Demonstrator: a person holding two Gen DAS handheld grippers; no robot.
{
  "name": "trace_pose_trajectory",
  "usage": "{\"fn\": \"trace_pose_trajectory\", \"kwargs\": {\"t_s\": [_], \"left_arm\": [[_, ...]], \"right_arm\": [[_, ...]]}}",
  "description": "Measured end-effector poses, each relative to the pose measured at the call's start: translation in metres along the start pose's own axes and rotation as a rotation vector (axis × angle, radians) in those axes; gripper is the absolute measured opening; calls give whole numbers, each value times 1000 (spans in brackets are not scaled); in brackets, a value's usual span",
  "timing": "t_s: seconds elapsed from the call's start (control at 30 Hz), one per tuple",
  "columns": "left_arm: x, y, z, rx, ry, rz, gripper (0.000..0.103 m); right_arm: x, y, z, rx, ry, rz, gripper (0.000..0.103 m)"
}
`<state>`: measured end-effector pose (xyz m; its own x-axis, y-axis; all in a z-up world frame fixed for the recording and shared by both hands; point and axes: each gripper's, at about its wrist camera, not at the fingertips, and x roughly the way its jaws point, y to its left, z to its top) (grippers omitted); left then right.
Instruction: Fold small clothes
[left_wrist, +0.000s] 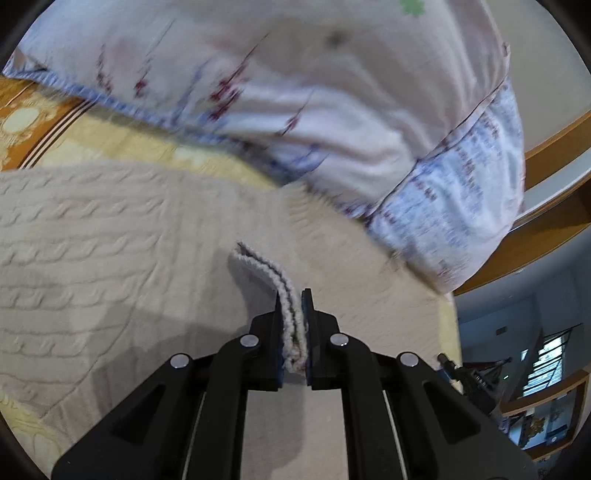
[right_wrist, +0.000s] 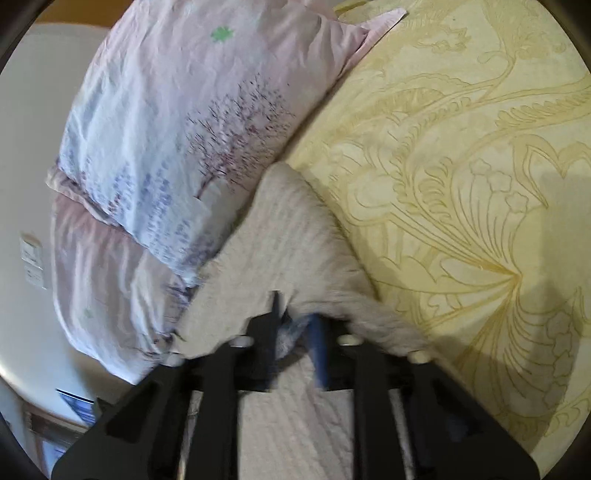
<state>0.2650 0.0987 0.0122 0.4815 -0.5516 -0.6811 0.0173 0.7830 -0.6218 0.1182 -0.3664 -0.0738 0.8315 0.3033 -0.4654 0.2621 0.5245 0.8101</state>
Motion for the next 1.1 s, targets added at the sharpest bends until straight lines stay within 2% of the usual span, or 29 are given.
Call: {"fn": "trace_pose_trajectory", "kwargs": {"t_s": [0.17,0.37,0.43,0.5,0.57,0.67,0.8,0.9,1.0,1.1], "left_arm": [[6,13,-12,1,36,37,8],[3,17,-18,9,12,70,12],[-7,20,-18,11,-6,83,20],[-25,27,-20,-2,-24,61,43],[-48,34,-24,-4,-66,56,51],[-95,55,-34,-13,-152,81,57],[-154,107,-49,-147,-259,140,58],[-191,160,-58,-304,-322,191,56],[-210,193,-64,-408,-368,203,51],[-218,211,-65,-482,-401,184,45]], "right_arm": [[-7,7,-13,-80,-57,-91,8],[-2,13,-17,-143,-60,-177,9],[-7,17,-21,-168,-58,-197,23],[-13,19,-25,-179,-66,-199,38],[-22,22,-32,-202,-90,-204,45],[-30,28,-42,-243,-112,-193,57],[-26,33,-55,-295,-72,-80,62],[-18,39,-64,-333,-34,-18,65],[-13,45,-72,-369,-16,21,66],[-12,50,-78,-394,-14,25,66]]}}
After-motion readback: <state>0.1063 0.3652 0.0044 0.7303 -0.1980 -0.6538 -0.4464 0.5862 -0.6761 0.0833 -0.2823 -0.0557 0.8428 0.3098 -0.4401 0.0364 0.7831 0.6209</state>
